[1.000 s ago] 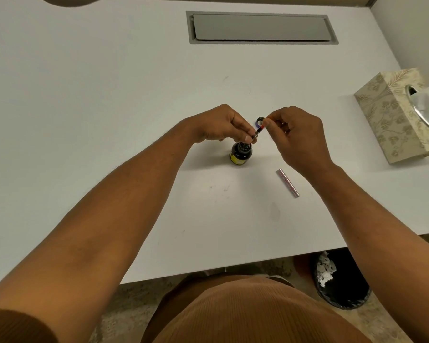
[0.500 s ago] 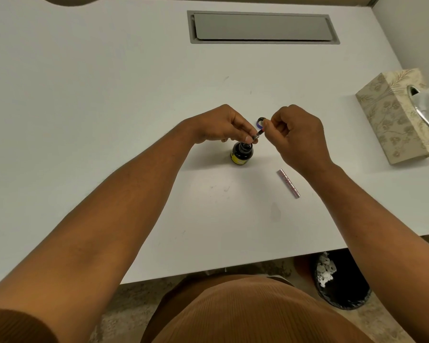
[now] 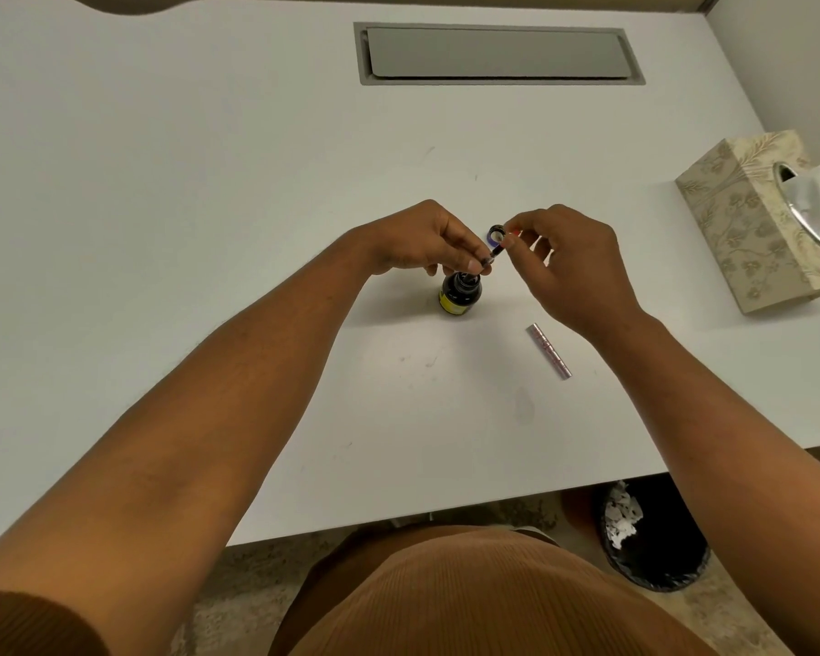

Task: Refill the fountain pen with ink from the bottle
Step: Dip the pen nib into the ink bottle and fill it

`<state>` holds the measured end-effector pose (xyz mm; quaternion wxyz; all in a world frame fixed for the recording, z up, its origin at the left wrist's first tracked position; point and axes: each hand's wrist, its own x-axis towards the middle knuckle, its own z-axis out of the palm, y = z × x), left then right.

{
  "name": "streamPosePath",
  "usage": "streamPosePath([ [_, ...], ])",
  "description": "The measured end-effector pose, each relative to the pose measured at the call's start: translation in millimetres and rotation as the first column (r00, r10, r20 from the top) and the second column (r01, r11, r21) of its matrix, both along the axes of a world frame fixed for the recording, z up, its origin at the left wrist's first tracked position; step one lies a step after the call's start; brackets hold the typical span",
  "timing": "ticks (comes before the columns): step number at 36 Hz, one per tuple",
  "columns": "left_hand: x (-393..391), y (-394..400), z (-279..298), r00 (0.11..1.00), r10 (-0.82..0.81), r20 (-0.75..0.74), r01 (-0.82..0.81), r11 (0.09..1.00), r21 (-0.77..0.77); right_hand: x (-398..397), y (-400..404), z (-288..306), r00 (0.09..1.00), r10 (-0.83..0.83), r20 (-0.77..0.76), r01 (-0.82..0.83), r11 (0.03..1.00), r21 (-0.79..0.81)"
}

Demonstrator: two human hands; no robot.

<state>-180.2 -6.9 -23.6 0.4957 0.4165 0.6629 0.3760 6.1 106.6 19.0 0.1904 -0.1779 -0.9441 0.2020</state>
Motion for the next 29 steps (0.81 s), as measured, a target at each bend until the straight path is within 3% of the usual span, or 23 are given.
streamPosePath([
  [29, 4.3, -2.5, 3.4, 1.0, 0.004, 0.021, -0.004, 0.999, 0.032, -4.5, 1.7, -5.9, 0.999, -0.037, -0.006, 0.037, 0.999, -0.021],
])
